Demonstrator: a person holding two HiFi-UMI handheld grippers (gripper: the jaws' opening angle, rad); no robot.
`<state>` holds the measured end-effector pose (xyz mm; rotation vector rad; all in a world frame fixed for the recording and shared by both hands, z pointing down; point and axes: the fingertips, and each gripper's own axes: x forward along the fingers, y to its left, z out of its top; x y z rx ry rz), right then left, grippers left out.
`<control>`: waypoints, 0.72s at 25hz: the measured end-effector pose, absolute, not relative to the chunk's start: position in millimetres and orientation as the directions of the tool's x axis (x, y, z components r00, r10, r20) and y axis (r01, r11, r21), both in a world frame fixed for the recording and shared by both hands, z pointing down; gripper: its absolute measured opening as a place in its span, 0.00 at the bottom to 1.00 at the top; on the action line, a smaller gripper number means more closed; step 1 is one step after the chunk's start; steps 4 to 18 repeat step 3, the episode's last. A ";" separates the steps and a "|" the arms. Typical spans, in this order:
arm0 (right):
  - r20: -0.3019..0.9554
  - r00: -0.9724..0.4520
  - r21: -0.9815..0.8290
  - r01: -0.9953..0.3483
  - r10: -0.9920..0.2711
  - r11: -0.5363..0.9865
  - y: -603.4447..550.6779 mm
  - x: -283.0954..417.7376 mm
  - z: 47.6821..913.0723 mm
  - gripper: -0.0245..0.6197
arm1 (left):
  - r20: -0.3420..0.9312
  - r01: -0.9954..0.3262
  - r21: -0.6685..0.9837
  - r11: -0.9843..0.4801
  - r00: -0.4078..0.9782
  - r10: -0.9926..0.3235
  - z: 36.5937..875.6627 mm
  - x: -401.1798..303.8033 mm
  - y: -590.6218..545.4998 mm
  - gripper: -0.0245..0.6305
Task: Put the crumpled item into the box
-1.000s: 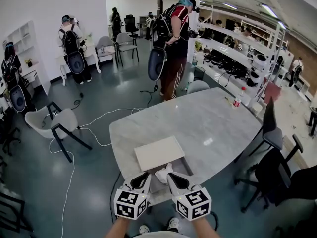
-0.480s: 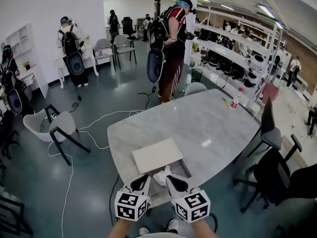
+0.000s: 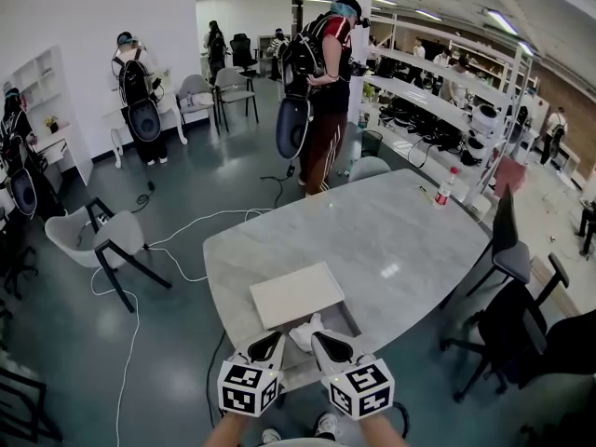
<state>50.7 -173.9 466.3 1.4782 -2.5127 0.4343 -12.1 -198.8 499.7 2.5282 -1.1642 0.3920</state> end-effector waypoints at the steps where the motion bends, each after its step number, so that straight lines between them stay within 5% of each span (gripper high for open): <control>1: 0.311 -0.483 -0.152 -0.875 -0.818 0.459 -174.2 50.5 467.0 0.05 | 0.378 -0.770 0.180 -0.612 0.629 -0.679 500.4 -12.2 -199.1 0.07; 18: 0.311 -0.484 -0.152 -0.875 -0.818 0.460 -174.9 49.9 467.9 0.05 | 0.378 -0.770 0.181 -0.612 0.629 -0.679 501.6 -12.7 -199.7 0.07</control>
